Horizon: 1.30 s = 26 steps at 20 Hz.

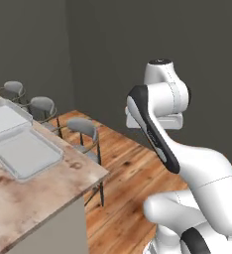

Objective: Place the cold items (pear and sweet potato) from the fridge in one tupperware on the dining counter. Place the warm items (kebab skewer and hot dog) in the stove area in another tupperware.

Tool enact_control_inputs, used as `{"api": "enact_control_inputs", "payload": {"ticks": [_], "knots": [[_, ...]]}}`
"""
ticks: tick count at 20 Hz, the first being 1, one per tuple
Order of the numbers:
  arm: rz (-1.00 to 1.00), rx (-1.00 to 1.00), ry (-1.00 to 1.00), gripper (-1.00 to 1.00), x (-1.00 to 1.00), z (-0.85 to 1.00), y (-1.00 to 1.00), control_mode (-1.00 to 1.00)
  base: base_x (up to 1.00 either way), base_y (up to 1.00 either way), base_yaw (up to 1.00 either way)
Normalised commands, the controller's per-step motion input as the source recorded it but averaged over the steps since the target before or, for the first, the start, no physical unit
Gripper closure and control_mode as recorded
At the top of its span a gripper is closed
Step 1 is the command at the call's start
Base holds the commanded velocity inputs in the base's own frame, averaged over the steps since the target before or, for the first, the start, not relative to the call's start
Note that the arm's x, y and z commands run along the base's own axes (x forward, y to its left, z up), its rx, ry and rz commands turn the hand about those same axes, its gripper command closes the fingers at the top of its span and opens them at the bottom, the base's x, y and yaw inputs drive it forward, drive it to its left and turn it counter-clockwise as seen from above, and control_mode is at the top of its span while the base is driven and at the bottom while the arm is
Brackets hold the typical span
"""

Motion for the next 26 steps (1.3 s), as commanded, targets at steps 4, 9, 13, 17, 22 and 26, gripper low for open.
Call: {"api": "enact_control_inputs", "payload": {"ticks": [4,9,13,17,22,26], "knots": [[0.0,0.0,0.0,1.0,0.0,0.0,0.0,1.0,0.95,-0.93,0.35],[0.0,0.0,0.0,1.0,0.0,0.0,0.0,1.0,0.99,-0.86,0.38],[0.0,0.0,0.0,1.0,0.0,0.0,0.0,1.0,1.0,-0.7,0.46],[0.0,0.0,0.0,1.0,0.0,0.0,0.0,1.0,1.0,-0.67,0.49],[0.0,0.0,0.0,1.0,0.0,0.0,0.0,1.0,1.0,-0.64,0.5],[0.0,0.0,0.0,1.0,0.0,0.0,0.0,1.0,1.0,-0.56,0.58]]}}
